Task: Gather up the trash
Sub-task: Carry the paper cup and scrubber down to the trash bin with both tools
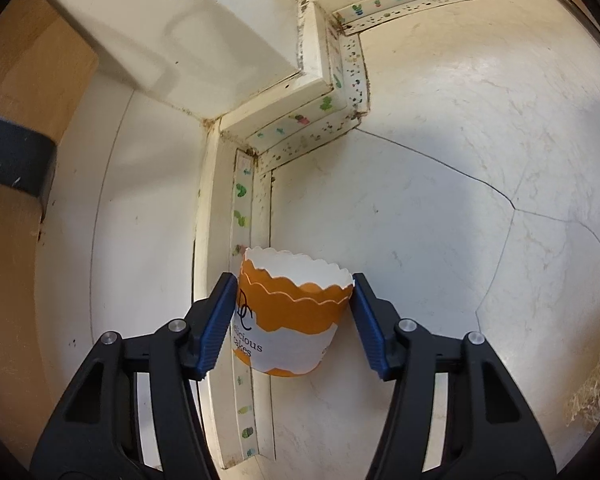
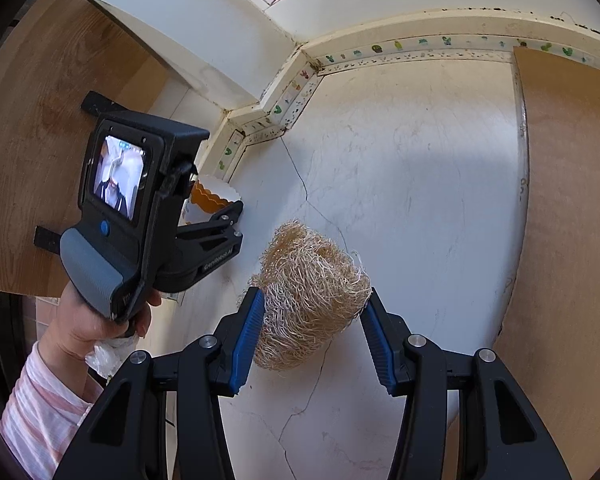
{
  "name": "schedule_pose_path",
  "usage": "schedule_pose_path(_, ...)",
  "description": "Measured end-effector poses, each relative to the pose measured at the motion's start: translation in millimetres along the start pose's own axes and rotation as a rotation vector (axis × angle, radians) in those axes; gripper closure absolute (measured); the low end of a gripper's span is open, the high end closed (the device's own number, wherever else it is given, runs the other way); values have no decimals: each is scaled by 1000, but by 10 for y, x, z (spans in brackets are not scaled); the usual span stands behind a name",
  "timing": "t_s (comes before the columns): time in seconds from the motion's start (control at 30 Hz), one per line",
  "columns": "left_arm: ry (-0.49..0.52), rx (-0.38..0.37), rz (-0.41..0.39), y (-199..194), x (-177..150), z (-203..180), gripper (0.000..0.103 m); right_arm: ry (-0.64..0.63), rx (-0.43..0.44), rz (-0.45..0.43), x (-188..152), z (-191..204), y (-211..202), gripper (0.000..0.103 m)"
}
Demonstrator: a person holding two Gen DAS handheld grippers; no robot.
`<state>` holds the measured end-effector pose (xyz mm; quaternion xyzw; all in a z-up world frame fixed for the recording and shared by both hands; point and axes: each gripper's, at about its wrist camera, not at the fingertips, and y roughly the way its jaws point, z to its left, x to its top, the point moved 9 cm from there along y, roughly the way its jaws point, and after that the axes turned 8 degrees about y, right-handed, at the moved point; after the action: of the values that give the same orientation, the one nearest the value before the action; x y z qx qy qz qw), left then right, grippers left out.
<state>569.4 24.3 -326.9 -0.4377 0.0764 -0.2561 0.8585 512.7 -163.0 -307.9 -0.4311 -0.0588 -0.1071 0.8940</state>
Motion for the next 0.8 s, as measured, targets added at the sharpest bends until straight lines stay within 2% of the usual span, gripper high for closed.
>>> schedule_pose_path(0.23, -8, -70, 4, -146, -137, -101, 53, -8, -6, -14, -84, 22, -110, 54)
schedule_pose_path(0.47, -19, -163, -19, -636, -544, -388, 53, -9, -30, -26, -340, 88, -353, 54)
schedule_pose_path(0.63, -30, -233, -60, -1042, -956, -628, 53, -19, -64, -55, -704, 171, -620, 54)
schedule_pose_path(0.7, -46, -265, -75, -1286, -1235, -835, 53, -11, -74, -70, -898, 209, -722, 54)
schedule_pose_path(0.8, -40, -305, -112, -1600, -1518, -862, 53, 2, -95, -95, -1243, 276, -870, 54)
